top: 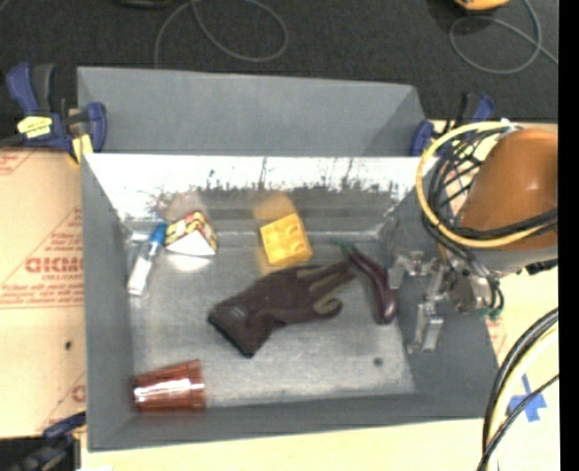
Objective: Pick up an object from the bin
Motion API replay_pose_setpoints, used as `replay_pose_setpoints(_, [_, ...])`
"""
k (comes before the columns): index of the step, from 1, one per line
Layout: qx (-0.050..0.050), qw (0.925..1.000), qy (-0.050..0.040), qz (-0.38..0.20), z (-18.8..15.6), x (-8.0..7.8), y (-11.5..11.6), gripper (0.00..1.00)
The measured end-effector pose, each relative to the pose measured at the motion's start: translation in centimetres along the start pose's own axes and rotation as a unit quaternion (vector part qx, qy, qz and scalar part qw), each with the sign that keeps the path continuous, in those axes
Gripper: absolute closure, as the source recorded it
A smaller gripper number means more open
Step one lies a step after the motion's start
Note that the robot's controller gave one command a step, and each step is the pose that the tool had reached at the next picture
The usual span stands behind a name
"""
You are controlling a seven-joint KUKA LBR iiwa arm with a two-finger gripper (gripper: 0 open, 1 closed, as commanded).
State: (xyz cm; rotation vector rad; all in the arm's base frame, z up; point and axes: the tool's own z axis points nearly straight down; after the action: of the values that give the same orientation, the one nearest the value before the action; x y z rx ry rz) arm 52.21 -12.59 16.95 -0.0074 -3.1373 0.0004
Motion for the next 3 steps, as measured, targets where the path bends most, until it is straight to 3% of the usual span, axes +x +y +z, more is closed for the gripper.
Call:
replay_pose_setpoints(1, [0.001, 1.0000, -0.0038, -0.002, -0.5, -0.1, 0.0, 0.00])
replay_pose_setpoints(2, [0.001, 0.9999, -0.0041, 0.012, 0.7, -2.4, 0.7, 0.00])
replay_pose_setpoints(3, [0.002, 0.9995, -0.0055, -0.030, 2.0, -4.4, 1.5, 0.00])
